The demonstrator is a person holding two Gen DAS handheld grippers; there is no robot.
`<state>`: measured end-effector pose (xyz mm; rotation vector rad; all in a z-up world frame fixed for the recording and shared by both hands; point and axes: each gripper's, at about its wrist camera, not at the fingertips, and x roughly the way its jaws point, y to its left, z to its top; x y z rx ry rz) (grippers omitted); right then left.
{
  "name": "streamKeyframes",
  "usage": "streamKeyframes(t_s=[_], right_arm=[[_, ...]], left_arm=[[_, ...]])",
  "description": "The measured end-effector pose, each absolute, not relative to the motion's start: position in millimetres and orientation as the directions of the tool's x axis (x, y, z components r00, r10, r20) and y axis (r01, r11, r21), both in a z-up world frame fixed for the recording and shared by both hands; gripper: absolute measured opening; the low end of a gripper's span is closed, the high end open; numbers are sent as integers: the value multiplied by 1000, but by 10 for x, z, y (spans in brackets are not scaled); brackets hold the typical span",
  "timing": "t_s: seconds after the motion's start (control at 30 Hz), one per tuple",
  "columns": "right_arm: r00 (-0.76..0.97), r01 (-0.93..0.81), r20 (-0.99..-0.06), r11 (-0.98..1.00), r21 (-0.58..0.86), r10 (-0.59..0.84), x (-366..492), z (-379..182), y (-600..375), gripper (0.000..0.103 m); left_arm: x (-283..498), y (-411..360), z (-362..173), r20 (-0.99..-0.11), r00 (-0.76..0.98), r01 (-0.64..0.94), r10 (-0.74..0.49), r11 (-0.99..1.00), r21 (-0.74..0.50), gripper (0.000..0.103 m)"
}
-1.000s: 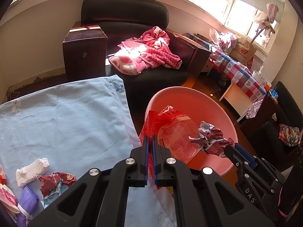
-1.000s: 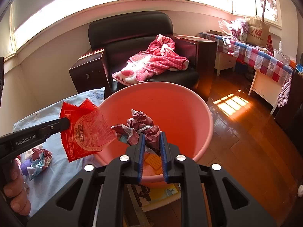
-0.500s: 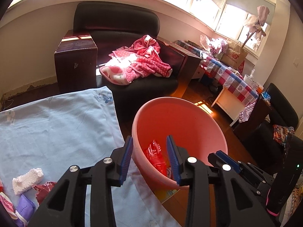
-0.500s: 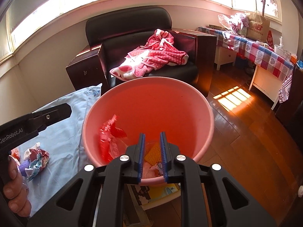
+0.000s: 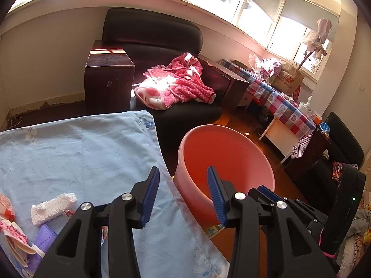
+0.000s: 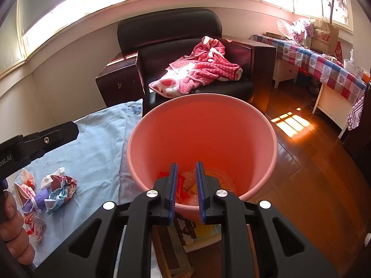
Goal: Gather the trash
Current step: 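Open both tools to drop the wrappers into the pink bucket, then move both open tools back over the trash on the table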
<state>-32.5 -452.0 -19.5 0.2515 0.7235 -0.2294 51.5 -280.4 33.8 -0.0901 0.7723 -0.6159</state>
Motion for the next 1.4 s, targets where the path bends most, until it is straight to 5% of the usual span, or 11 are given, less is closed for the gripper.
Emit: streamKeyframes(t_s=[0.13,1.4], right_arm=[[734,246,-675,957,152,-81,-328,-170,-4361,35],[706,-109,-671,971,212,226,-265,-201,-3080,35]], left_arm=[[425,-2604,341,-626,561,475,-541,830,-291,43],[-211,-202,74,-658,690,182,-300,953,-244,52]])
